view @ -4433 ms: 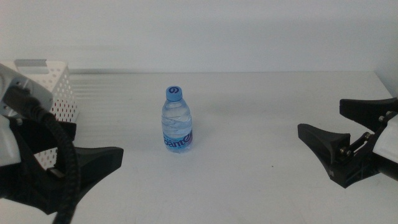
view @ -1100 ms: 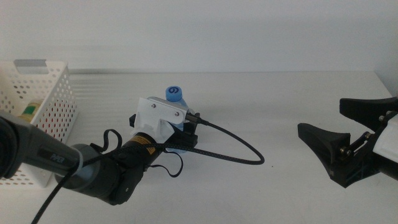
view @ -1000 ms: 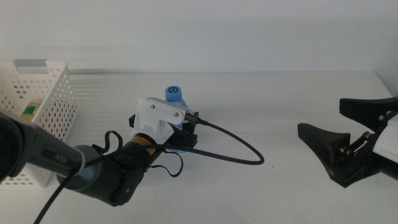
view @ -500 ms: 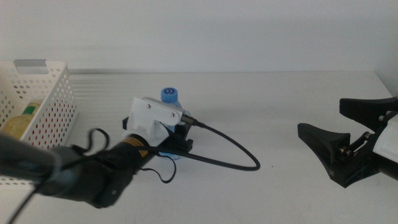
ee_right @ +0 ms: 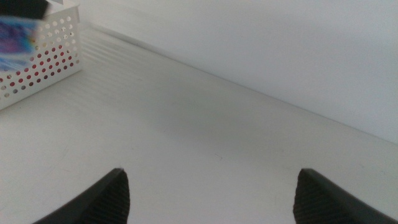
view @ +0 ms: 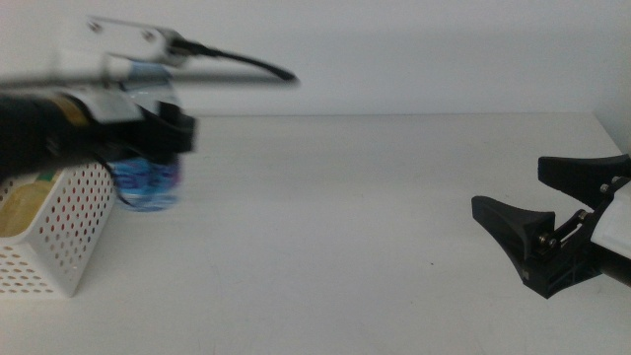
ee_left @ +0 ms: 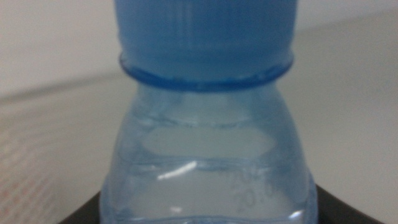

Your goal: Use arms to grab the bottles and put them into the dustbin to the left of the table.

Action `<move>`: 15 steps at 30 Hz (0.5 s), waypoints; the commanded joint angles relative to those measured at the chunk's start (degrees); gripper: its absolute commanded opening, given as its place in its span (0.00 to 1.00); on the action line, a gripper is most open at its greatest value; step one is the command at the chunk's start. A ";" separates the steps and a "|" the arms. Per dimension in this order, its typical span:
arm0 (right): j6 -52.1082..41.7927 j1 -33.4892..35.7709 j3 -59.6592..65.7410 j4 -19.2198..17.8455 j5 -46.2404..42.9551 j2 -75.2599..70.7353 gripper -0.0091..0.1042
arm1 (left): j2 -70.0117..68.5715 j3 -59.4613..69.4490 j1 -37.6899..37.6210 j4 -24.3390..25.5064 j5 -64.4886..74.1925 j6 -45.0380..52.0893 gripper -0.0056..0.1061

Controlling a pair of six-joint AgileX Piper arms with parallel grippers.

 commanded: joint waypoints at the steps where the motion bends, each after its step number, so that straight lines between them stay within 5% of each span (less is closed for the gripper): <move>1: -0.38 0.22 -1.37 -0.29 -4.45 -0.56 0.72 | -2.55 -7.81 4.31 -0.31 7.68 1.70 0.00; 9: -0.38 0.22 -1.37 -0.29 -4.45 -0.56 0.72 | 3.90 -27.72 20.58 -0.31 32.41 9.53 0.00; 15: -0.44 0.22 -1.37 -0.29 -4.46 -0.56 0.72 | 12.57 -34.66 26.98 -0.44 35.59 10.66 0.00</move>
